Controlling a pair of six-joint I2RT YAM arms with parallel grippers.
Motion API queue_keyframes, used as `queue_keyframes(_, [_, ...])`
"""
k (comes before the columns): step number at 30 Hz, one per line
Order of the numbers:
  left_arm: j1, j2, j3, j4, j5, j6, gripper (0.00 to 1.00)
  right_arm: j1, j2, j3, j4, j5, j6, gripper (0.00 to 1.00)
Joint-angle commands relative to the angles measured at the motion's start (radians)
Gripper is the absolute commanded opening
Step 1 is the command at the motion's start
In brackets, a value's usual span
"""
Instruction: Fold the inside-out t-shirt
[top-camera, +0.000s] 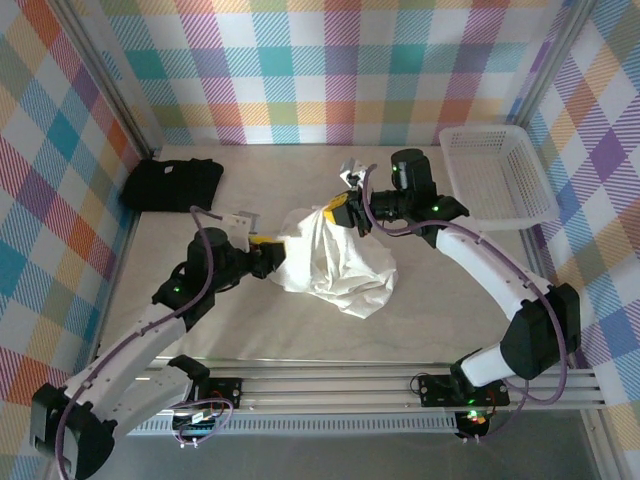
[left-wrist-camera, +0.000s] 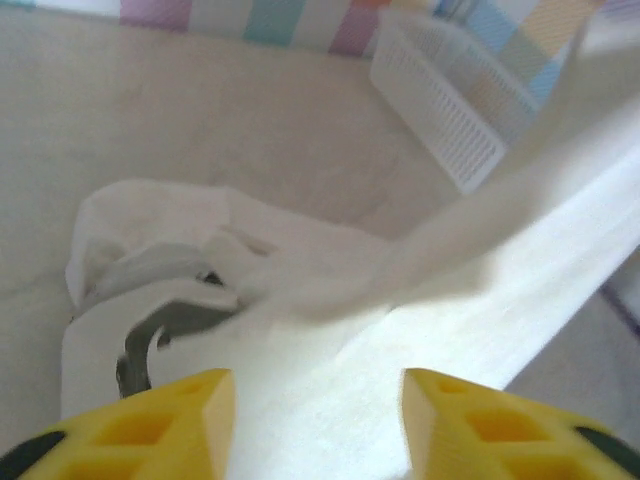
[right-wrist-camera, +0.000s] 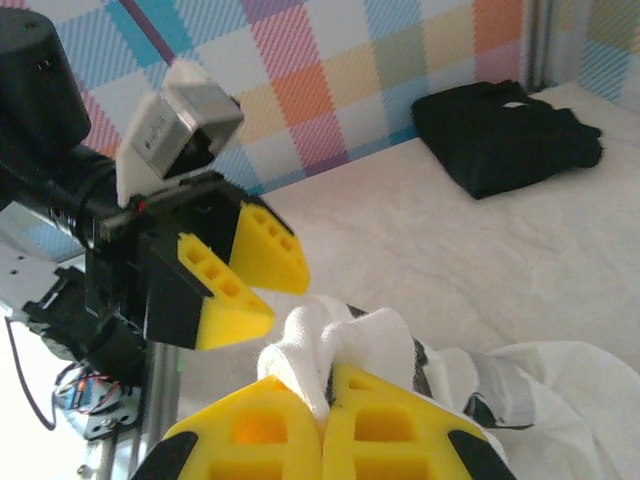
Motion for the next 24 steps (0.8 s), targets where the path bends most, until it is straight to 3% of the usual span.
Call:
queue_keyframes(1, [-0.038, -0.012, 0.043, 0.04, -0.021, 0.071, 0.57, 0.009, 0.01, 0.009, 0.03, -0.13, -0.008, 0.0])
queue_keyframes(7, [-0.132, 0.097, 0.159, 0.022, -0.014, 0.172, 0.65, 0.01, -0.007, 0.005, -0.029, -0.111, -0.043, 0.0])
queue_keyframes(12, [-0.185, 0.223, 0.275, -0.026, -0.028, 0.238, 0.65, 0.01, -0.01, 0.01, -0.067, -0.107, -0.053, 0.0])
queue_keyframes(16, [-0.188, 0.314, 0.337, -0.033, -0.015, 0.256, 0.56, 0.01, -0.007, 0.013, -0.08, -0.105, -0.057, 0.0])
queue_keyframes(19, [-0.189, 0.385, 0.393, -0.039, 0.026, 0.245, 0.39, 0.01, -0.001, 0.024, -0.091, -0.063, -0.028, 0.01])
queue_keyframes(21, [-0.188, 0.428, 0.438, -0.087, 0.019, 0.233, 0.14, 0.002, -0.004, 0.036, -0.112, 0.153, 0.094, 0.14])
queue_keyframes(22, [-0.189, 0.443, 0.461, -0.112, -0.01, 0.211, 0.04, -0.016, -0.004, 0.064, -0.173, 0.345, 0.195, 0.24])
queue_keyframes(24, [-0.182, 0.453, 0.478, -0.142, -0.042, 0.151, 0.0, -0.028, -0.047, 0.077, -0.267, 0.591, 0.246, 0.36])
